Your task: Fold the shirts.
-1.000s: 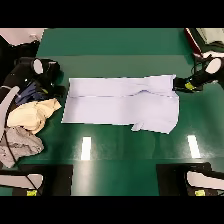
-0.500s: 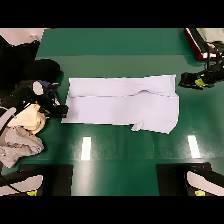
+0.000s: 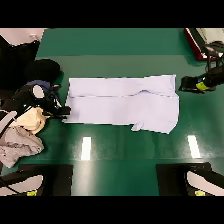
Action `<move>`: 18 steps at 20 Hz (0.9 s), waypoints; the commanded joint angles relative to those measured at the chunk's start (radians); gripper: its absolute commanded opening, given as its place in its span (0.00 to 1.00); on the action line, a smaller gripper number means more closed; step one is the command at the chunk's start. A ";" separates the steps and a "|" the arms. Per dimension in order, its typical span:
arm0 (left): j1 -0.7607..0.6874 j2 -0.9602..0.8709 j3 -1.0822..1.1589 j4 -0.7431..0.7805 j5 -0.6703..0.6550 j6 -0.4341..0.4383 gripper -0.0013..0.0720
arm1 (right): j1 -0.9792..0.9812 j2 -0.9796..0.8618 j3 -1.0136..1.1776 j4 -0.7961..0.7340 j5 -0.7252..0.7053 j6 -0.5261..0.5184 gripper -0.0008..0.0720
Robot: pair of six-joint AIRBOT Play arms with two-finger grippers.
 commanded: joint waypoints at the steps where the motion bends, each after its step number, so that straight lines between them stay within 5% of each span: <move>1: 0.000 0.010 0.014 -0.002 -0.016 0.026 0.06 | -0.002 0.034 -0.095 -0.031 0.084 -0.009 0.55; 5: 0.000 0.075 0.036 -0.003 -0.007 0.044 0.06 | -0.034 0.124 -0.366 0.035 0.112 -0.007 0.55; 7: 0.000 0.087 0.036 -0.003 -0.009 0.050 0.06 | -0.050 0.154 -0.480 0.103 0.111 -0.007 0.74; 18: 0.000 0.087 0.036 -0.020 -0.020 0.050 0.06 | -0.049 0.139 -0.655 0.214 -0.164 0.028 0.70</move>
